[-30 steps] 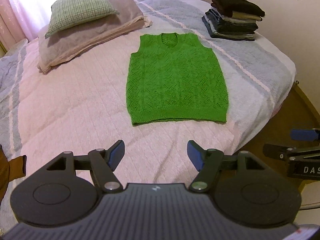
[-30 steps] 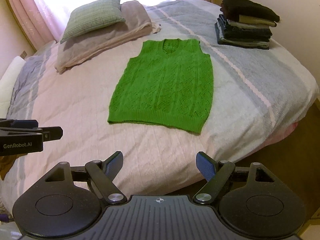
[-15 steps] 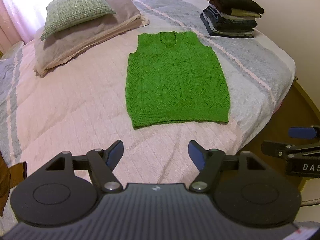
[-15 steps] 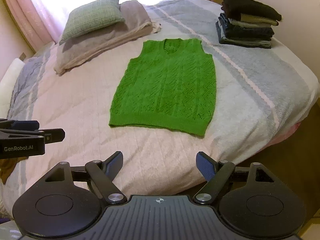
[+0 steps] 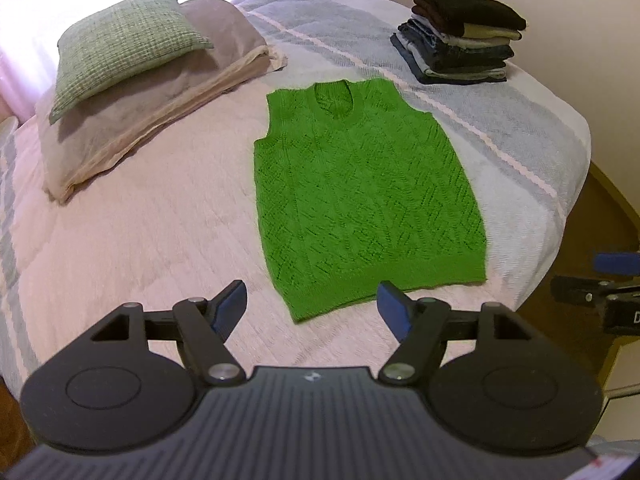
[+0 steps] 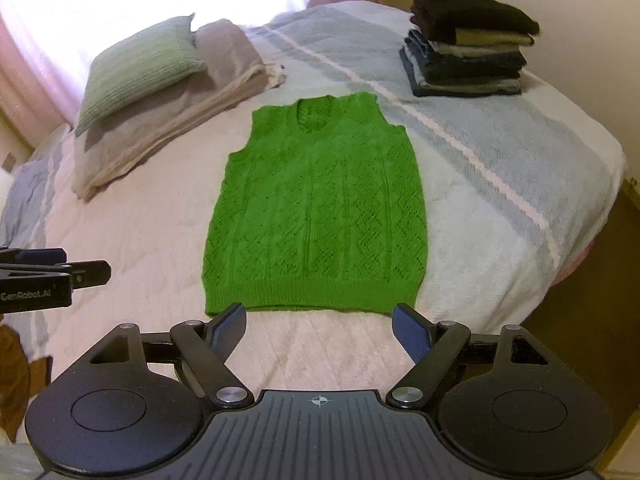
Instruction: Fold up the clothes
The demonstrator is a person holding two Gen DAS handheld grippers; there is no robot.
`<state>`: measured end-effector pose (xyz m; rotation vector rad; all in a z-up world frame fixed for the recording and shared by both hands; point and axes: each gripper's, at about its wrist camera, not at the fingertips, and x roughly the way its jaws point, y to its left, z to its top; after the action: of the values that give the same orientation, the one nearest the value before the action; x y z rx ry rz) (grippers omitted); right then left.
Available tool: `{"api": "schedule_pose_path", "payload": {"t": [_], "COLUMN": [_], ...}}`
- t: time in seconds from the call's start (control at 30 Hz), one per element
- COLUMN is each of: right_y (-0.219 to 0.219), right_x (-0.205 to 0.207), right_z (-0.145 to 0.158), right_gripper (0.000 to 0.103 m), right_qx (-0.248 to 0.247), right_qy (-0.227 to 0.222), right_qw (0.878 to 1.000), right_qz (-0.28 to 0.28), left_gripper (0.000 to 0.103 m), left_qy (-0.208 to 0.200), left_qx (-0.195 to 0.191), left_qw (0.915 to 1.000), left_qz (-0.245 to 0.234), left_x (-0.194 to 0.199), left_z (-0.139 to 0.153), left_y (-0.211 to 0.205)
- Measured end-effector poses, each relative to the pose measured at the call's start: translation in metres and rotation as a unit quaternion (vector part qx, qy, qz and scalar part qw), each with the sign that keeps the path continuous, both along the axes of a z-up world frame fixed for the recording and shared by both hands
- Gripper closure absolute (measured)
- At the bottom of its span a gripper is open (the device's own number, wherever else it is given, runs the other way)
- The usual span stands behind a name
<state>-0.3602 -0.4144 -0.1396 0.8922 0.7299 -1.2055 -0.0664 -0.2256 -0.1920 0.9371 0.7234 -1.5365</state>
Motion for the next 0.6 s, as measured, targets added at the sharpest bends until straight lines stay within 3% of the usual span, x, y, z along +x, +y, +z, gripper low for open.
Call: {"api": "schedule_pose_path", "payload": {"t": [0.6], "right_y": [-0.052], "right_x": [0.007], "right_z": [-0.036], "right_gripper": [0.026], "right_qx": [0.042], "right_qy": [0.006], "right_qw": [0.999], "right_qz": [-0.002], "left_gripper": [0.035], "left_qy": [0.013], "left_qx": [0.051], "left_qw": [0.9986], "left_qz": [-0.002], "left_x": [0.026], "left_z": [-0.045], "left_y": [-0.059]}}
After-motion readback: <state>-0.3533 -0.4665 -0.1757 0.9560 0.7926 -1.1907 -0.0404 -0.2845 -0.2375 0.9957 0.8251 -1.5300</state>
